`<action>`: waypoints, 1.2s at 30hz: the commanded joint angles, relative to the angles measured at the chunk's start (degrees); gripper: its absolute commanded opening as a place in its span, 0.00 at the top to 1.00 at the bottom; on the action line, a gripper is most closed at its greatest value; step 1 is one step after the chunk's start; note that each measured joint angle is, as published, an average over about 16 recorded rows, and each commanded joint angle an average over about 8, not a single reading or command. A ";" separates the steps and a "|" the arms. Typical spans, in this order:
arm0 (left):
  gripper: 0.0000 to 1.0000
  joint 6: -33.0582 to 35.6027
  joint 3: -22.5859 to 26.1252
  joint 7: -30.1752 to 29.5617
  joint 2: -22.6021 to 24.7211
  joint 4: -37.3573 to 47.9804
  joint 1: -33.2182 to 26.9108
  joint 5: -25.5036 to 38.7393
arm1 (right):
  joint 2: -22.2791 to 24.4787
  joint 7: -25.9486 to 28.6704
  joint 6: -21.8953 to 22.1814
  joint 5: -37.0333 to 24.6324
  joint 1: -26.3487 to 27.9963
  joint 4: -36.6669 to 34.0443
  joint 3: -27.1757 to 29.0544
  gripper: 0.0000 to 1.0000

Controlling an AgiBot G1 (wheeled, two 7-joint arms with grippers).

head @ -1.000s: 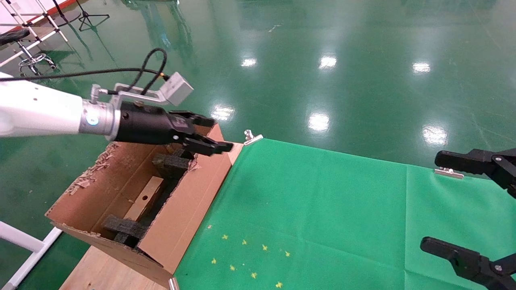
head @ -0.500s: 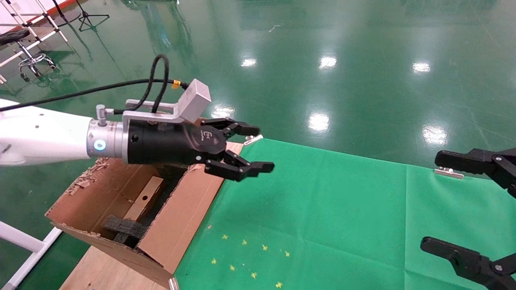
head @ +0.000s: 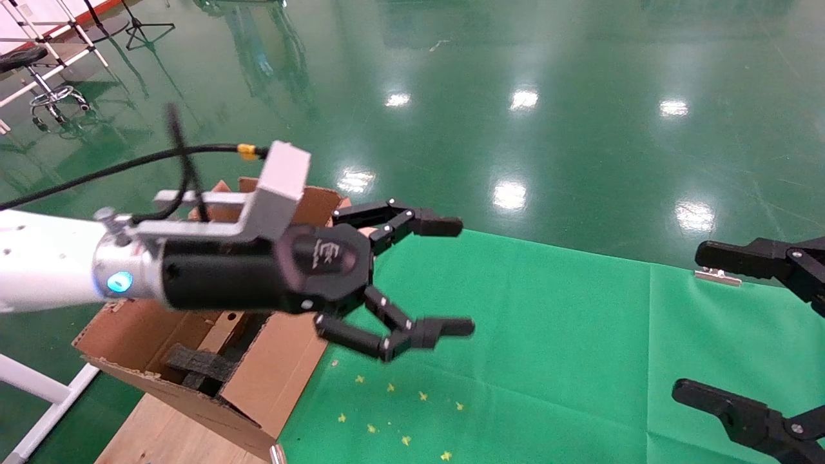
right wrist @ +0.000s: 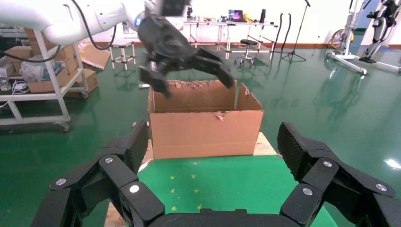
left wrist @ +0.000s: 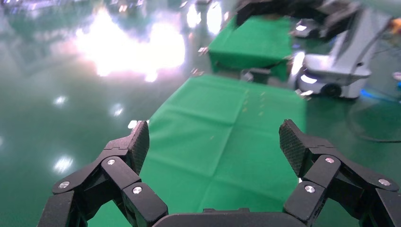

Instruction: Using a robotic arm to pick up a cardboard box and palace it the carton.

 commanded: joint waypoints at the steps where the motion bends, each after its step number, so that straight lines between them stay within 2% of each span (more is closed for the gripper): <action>1: 0.00 0.67 -2.06 0.64 -0.22 -2.01 1.99 -1.43 | 0.00 0.00 0.00 0.00 0.00 0.00 0.00 0.00; 8: 0.00 2.68 -8.09 2.44 -0.86 -7.90 7.83 -5.65 | 0.00 0.00 0.01 0.01 -0.01 -0.01 0.00 0.00; 13: 0.00 3.28 -9.76 2.84 -1.05 -9.51 9.47 -6.92 | 0.01 0.00 0.02 0.02 -0.02 -0.01 0.01 0.00; 36: 0.00 2.62 -8.04 2.48 -0.90 -7.81 7.81 -5.62 | 0.01 0.00 0.02 0.02 -0.02 -0.01 0.00 0.00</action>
